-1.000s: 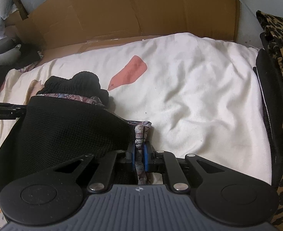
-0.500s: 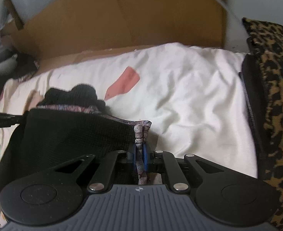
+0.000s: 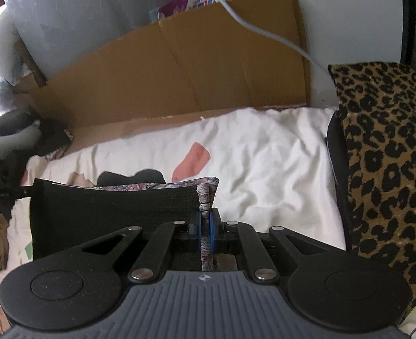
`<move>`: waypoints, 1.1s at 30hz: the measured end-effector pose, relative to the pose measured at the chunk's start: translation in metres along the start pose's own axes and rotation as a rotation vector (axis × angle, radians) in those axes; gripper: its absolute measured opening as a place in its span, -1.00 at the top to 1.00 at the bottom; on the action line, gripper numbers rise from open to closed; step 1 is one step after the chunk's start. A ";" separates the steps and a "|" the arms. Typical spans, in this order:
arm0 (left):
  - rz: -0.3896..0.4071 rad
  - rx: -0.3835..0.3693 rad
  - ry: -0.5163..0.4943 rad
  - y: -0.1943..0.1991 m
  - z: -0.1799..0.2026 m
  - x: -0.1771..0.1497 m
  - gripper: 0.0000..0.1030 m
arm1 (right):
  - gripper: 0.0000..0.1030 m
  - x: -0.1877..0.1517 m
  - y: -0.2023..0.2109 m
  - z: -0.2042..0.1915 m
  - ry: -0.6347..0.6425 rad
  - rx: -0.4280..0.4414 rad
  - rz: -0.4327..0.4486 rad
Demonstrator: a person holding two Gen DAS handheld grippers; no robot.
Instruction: Fold clothes
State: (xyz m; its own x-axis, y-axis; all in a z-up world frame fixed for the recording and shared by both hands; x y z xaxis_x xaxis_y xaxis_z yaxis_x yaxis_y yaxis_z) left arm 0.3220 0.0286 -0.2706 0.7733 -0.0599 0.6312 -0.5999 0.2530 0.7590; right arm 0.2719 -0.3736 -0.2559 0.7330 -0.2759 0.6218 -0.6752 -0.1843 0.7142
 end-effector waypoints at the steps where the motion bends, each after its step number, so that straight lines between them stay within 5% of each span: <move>1: 0.005 0.000 0.005 0.002 0.001 0.001 0.85 | 0.93 0.001 0.002 0.000 -0.002 0.002 0.004; 13: 0.019 0.034 0.011 -0.019 0.008 0.025 0.87 | 0.93 0.016 -0.007 0.013 -0.049 -0.004 0.012; 26: -0.128 0.068 -0.009 -0.097 0.014 0.011 0.87 | 0.93 0.009 -0.059 0.038 -0.101 -0.055 -0.093; 33: -0.080 0.063 0.023 -0.084 0.011 0.017 0.87 | 0.93 0.012 -0.054 0.033 -0.066 -0.059 -0.074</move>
State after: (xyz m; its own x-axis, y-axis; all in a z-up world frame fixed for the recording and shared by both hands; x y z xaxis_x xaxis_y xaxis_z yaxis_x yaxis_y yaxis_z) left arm 0.3835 -0.0042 -0.3219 0.8233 -0.0550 0.5649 -0.5473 0.1867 0.8158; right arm 0.3148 -0.3986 -0.2979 0.7725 -0.3254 0.5453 -0.6118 -0.1510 0.7765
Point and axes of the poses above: each gripper's, at about its wrist camera, not at the fingertips, and y roughly against the way its jaws point, z to its right, x to its top, the point moved 1 cm from there along -y, roughly the way its jaws point
